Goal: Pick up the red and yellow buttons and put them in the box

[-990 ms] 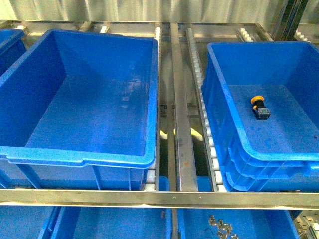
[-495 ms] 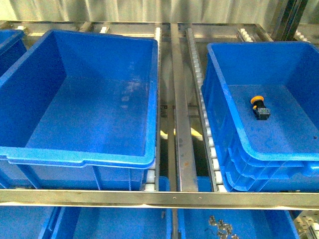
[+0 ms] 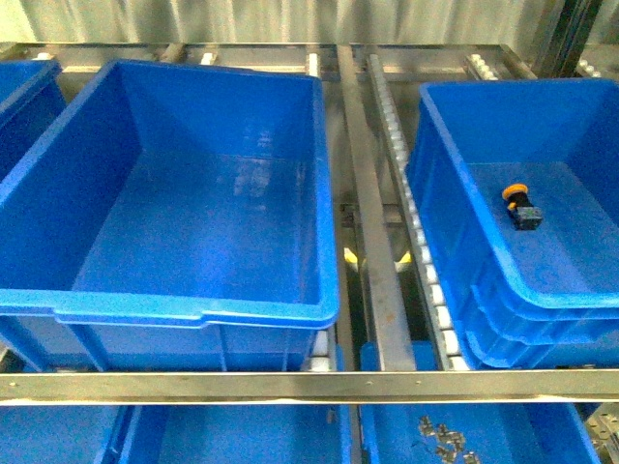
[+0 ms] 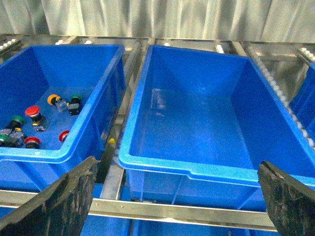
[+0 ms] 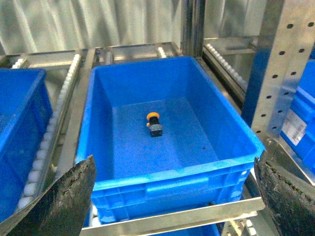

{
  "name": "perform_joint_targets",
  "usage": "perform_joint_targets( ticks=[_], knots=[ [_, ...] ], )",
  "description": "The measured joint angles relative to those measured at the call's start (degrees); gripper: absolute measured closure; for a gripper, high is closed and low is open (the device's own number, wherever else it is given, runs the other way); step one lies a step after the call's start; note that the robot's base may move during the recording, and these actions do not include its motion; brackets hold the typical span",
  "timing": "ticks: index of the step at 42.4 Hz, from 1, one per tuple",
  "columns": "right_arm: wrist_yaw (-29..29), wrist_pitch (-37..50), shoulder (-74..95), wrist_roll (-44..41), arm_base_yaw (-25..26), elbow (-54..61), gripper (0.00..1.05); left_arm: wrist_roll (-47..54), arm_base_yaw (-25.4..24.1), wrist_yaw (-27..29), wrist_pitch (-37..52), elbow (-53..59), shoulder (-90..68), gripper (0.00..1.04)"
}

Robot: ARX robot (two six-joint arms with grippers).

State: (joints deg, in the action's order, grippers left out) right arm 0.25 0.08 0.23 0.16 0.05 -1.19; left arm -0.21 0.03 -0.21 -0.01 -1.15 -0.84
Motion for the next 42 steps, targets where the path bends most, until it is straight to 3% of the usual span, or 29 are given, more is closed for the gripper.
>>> perform_joint_targets(
  ticks=[42],
  knots=[
    [-0.22, -0.15, -0.13, 0.00, -0.04, 0.02, 0.07, -0.02, 0.02, 0.17, 0.00, 0.00, 0.00, 0.08]
  ],
)
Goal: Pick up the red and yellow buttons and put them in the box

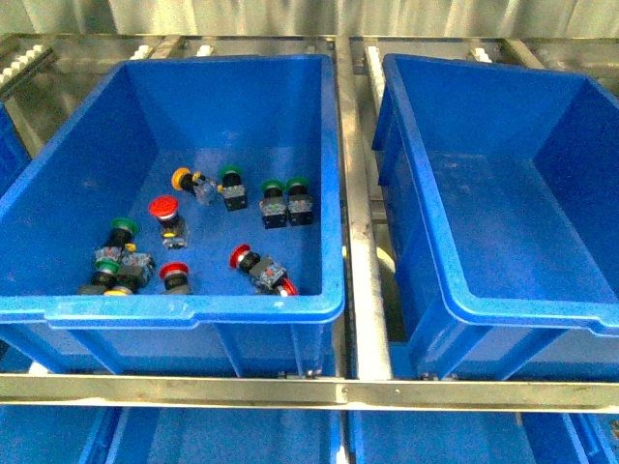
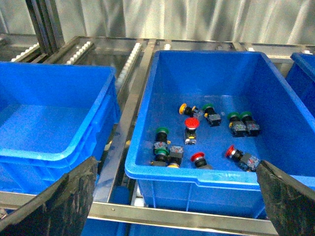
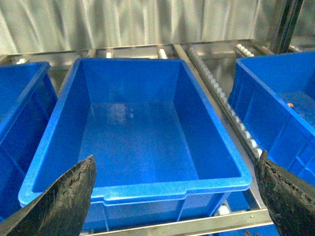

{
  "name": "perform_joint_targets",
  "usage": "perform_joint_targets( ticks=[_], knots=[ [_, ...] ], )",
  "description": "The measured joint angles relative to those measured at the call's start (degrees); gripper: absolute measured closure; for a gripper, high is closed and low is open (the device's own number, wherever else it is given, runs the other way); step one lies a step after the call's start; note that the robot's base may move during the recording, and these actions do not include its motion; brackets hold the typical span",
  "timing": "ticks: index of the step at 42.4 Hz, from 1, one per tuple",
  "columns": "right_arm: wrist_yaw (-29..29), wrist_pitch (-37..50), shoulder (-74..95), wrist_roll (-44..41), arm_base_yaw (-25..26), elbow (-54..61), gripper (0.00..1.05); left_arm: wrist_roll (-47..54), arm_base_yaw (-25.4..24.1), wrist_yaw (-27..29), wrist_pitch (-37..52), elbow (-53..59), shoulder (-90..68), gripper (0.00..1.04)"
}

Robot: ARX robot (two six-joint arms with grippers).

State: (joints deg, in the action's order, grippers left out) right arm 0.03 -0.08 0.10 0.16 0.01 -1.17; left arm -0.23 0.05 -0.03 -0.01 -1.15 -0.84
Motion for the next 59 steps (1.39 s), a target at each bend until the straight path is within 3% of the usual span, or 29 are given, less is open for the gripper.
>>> perform_joint_targets(
  ticks=[59],
  knots=[
    [-0.04, -0.04, 0.07, 0.00, 0.00, 0.00, 0.07, 0.02, -0.07, 0.02, 0.00, 0.00, 0.00, 0.08]
  ],
)
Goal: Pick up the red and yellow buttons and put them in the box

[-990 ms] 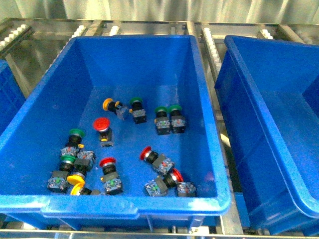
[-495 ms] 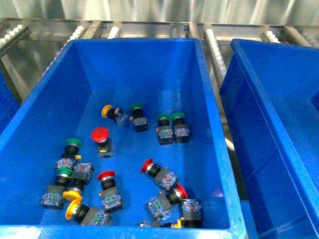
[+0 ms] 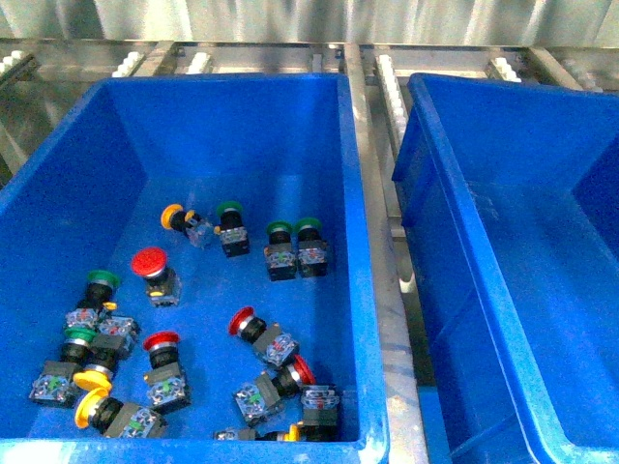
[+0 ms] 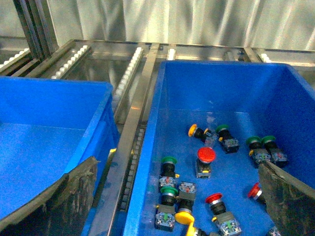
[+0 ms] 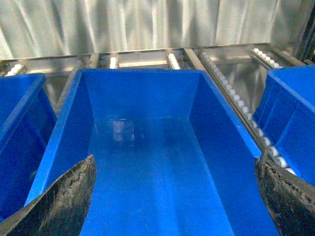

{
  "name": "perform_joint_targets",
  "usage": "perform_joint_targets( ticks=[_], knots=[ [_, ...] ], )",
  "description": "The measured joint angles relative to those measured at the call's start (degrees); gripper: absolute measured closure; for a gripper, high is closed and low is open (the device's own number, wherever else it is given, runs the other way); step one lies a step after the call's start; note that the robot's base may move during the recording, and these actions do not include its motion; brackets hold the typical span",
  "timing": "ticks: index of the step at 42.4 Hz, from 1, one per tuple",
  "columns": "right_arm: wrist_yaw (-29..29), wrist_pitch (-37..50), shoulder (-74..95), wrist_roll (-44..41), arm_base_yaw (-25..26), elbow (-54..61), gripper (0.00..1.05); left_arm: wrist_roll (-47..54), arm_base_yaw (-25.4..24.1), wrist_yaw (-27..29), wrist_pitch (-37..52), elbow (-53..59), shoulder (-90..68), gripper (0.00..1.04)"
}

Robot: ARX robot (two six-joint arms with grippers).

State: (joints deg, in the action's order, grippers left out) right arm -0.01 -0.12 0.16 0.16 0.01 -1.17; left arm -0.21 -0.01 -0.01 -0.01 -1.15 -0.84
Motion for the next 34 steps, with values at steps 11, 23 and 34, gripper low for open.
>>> perform_joint_targets(
  ticks=[11, 23, 34],
  knots=[
    [0.02, 0.00, 0.00, 0.00, 0.00, 0.00, 0.07, -0.02, 0.00, 0.00, 0.00, 0.00, 0.00, 0.08],
    [0.02, 0.00, 0.00, 0.00, 0.00, 0.00, 0.07, 0.00, 0.00, 0.00, 0.00, 0.00, 0.00, 0.08],
    [0.02, 0.00, 0.00, 0.00, 0.00, 0.00, 0.07, 0.00, 0.00, 0.00, 0.00, 0.00, 0.00, 0.08]
  ],
)
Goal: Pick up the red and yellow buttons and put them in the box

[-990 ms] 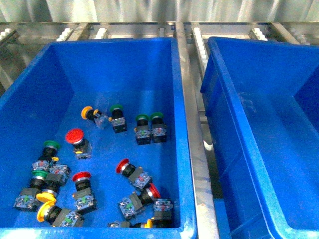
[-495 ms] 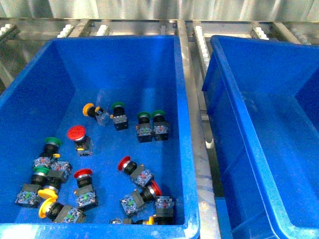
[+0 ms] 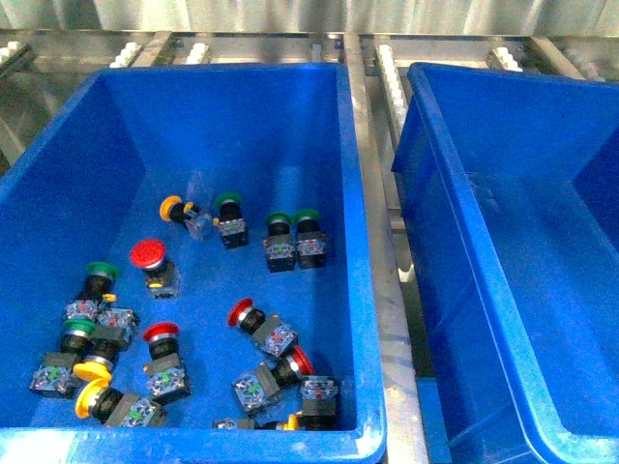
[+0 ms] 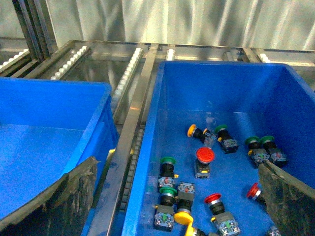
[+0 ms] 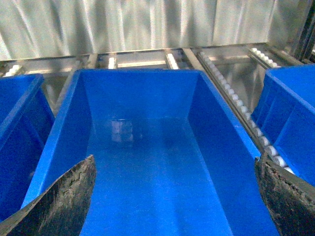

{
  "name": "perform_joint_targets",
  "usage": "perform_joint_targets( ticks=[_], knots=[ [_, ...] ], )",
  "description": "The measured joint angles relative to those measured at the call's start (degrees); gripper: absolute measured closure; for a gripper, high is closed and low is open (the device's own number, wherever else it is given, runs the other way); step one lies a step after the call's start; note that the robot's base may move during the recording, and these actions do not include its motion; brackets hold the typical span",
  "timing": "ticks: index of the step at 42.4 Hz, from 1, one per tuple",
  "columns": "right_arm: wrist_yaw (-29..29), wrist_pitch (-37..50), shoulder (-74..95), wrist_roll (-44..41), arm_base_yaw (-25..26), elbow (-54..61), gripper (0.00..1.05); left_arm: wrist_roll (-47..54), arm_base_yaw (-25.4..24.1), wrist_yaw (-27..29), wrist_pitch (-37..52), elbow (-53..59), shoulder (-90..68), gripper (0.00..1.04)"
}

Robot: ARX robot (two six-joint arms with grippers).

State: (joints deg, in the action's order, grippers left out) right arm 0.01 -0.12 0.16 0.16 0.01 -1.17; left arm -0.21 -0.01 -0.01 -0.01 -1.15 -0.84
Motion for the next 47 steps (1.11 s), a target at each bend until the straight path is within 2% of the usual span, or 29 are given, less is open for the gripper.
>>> perform_joint_targets(
  ticks=[6, 7, 9, 10, 13, 18, 22, 36, 45, 47],
  knots=[
    [0.00, 0.00, 0.00, 0.00, 0.00, 0.00, 0.07, 0.52, -0.31, -1.27, -0.81, -0.24, -0.61, 0.08],
    [0.02, 0.00, 0.00, 0.02, 0.00, 0.00, 0.07, 1.86, -1.49, -6.36, -5.44, -1.99, -2.75, 0.08],
    [0.07, 0.00, 0.00, 0.02, 0.00, 0.00, 0.07, 4.31, -2.05, -12.13, -10.64, -5.09, -8.74, 0.08],
    [0.00, 0.00, 0.00, 0.00, 0.00, 0.00, 0.07, 5.99, -1.77, -15.89, -10.95, -7.37, -14.86, 0.08],
    [-0.02, 0.00, -0.02, 0.00, 0.00, 0.00, 0.07, 9.03, -0.28, -19.08, -6.49, -11.19, -25.55, 0.08],
    [0.02, 0.00, 0.00, 0.00, 0.00, 0.00, 0.07, 14.08, 1.31, -19.39, 4.76, -17.53, -42.10, 0.08],
    [0.02, 0.00, -0.02, 0.00, 0.00, 0.00, 0.07, 17.75, 2.43, -19.54, 9.73, -21.42, -51.78, 0.08],
    [0.02, 0.00, -0.02, 0.00, 0.00, 0.00, 0.07, 31.67, 3.98, -17.22, 20.35, -30.84, -79.41, 0.08],
    [0.00, 0.00, -0.02, 0.00, 0.00, 0.00, 0.07, 38.56, 3.96, -14.97, 25.53, -39.71, -95.86, 0.08],
    [0.00, 0.00, -0.02, 0.00, 0.00, 0.00, 0.07, 38.91, 3.96, -14.75, 24.28, -42.47, -99.56, 0.08]
  ],
)
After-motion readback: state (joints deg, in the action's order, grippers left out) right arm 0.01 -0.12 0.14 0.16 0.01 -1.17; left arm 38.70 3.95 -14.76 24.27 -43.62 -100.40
